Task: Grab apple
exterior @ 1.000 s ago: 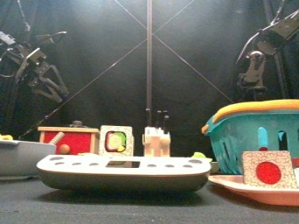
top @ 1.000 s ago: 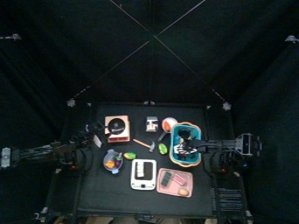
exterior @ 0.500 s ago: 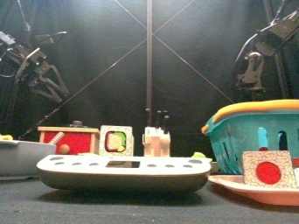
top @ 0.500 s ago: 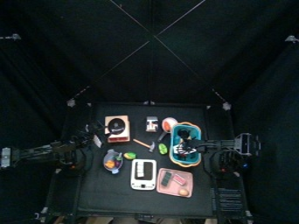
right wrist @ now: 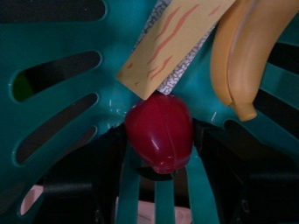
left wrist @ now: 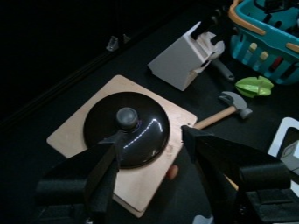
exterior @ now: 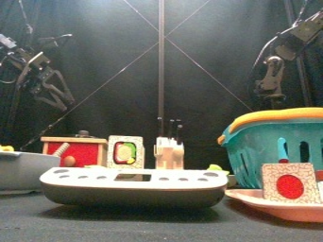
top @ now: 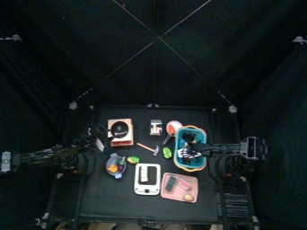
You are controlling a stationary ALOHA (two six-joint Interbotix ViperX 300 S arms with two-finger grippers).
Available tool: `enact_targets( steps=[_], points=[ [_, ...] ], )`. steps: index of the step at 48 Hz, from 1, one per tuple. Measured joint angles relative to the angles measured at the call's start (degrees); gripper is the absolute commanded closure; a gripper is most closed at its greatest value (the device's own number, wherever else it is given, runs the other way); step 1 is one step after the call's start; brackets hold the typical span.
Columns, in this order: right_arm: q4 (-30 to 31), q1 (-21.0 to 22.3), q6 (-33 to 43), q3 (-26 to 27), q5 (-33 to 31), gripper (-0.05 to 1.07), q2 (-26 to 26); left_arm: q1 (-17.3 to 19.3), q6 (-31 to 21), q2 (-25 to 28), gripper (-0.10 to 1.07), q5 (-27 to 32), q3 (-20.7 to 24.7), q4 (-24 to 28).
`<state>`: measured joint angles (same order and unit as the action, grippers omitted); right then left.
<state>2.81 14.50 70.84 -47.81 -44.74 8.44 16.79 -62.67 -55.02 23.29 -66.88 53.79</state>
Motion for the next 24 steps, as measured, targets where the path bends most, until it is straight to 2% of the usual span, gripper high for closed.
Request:
enact_targets(
  steps=[24],
  points=[
    [1.3,0.1,0.0,1.4,-2.3,0.28,3.4,0.0,0.0,0.0,0.07,-0.1,-0.1,0.0]
  ],
)
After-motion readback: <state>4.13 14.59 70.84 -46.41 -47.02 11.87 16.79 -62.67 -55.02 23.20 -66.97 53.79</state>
